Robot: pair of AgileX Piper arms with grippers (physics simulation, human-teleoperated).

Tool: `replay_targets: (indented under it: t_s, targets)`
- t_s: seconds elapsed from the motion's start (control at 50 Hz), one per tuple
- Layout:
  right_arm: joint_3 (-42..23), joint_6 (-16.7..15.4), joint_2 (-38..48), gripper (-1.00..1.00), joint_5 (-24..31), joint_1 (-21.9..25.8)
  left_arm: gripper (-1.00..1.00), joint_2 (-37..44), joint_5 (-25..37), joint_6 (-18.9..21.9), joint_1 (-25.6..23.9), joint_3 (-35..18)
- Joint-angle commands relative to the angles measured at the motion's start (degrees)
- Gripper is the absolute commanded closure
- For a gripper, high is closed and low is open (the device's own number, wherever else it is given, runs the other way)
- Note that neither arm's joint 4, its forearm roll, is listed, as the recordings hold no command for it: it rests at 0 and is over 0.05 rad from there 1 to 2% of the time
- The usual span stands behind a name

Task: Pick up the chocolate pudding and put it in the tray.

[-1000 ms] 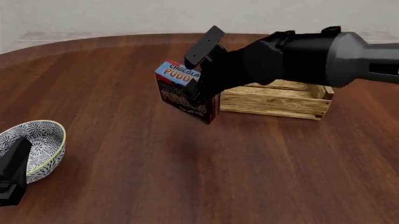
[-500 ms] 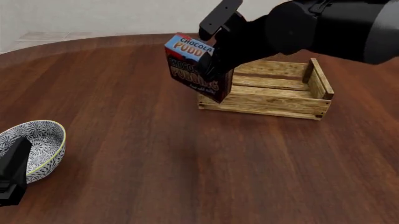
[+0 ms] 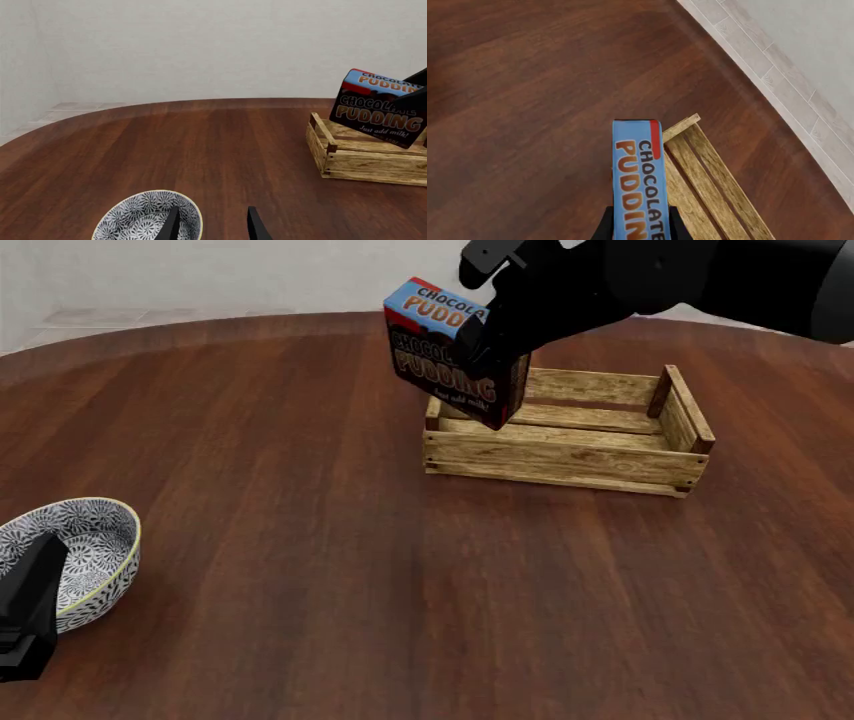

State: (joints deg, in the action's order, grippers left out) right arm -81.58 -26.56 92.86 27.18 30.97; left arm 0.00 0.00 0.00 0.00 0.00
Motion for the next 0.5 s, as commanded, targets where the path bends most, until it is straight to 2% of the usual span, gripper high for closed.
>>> replay_targets:
  t_s: [0.02, 0.5]
  targets:
    - [-2.6, 0.3, 0.6, 1.0, 1.2, -2.4, -1.0, 0.0, 0.0, 0.0, 0.0, 0.0]
    - [-5.8, -1.3, 2.8, 1.0, 1.7, -7.5, -1.0, 0.0, 0.0, 0.0, 0.0, 0.0]
